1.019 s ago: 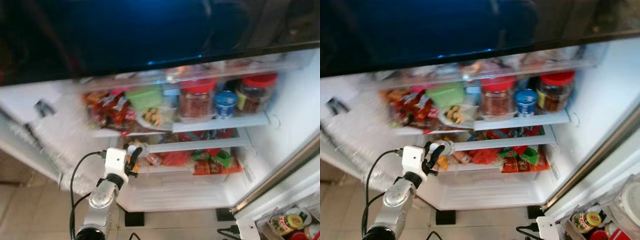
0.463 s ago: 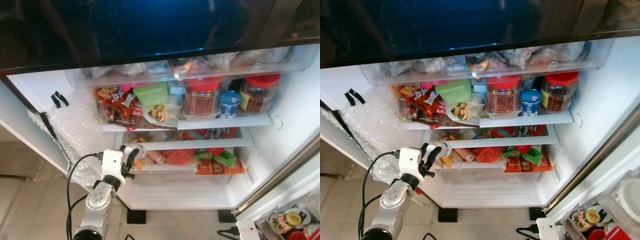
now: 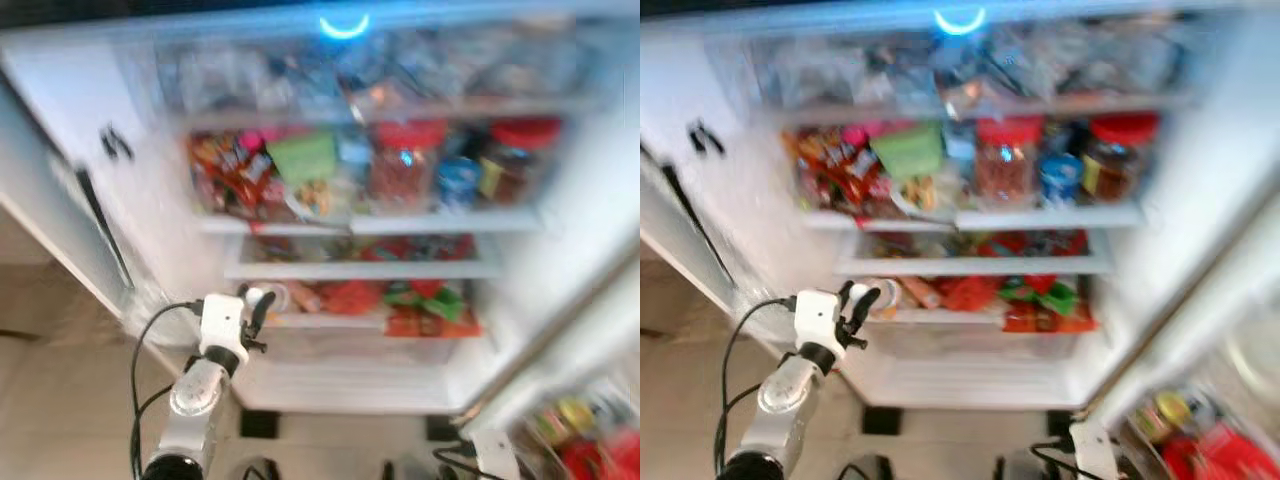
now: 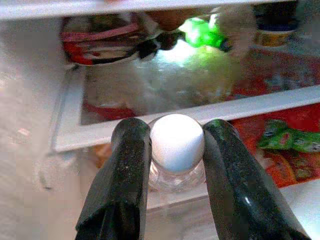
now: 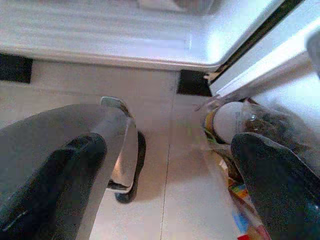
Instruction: Restocking fridge
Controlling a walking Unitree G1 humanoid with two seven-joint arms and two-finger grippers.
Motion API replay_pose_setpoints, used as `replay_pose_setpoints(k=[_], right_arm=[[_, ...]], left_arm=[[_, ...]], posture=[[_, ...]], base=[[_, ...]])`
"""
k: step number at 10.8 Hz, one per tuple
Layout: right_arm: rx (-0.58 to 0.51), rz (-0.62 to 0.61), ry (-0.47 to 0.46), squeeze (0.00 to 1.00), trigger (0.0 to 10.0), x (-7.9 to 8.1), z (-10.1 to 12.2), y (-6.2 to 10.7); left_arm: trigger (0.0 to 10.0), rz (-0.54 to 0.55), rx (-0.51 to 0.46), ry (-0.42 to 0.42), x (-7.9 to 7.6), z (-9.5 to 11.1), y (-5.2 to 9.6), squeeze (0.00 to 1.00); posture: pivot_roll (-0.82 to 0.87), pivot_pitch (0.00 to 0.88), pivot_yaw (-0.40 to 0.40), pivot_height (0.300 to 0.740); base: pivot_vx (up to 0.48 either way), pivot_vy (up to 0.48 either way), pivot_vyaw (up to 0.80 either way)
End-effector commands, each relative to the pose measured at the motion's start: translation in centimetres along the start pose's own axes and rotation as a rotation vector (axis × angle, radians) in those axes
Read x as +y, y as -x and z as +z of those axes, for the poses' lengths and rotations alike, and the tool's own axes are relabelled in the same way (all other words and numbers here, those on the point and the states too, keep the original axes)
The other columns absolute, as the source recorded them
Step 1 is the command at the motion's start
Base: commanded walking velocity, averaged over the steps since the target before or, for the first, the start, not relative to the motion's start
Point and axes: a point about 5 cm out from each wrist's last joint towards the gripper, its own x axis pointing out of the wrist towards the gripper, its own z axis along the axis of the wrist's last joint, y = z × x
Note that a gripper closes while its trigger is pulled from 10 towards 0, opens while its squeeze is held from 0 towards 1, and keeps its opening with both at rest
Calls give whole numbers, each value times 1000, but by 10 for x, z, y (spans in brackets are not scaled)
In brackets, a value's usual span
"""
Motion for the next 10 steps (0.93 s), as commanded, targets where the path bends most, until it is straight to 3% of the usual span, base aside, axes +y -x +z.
replay_pose_setpoints(k=[1, 8, 10], right_arm=[[80, -32, -11, 0, 10000, 0, -19, 3], [76, -17, -28, 0, 10000, 1, -20, 3], [15, -14, -67, 0, 10000, 2, -16, 4]], left_arm=[[10000, 2, -7, -13, 2, 1, 0, 0], [10000, -13, -56, -52, 0, 17, -13, 0], [10000, -16, -76, -54, -2, 21, -15, 0]], posture=[[-133, 120, 118, 626], [-134, 121, 120, 626], [-134, 123, 120, 626]], base=[[0, 0, 0], [0, 0, 0], [0, 0, 0]])
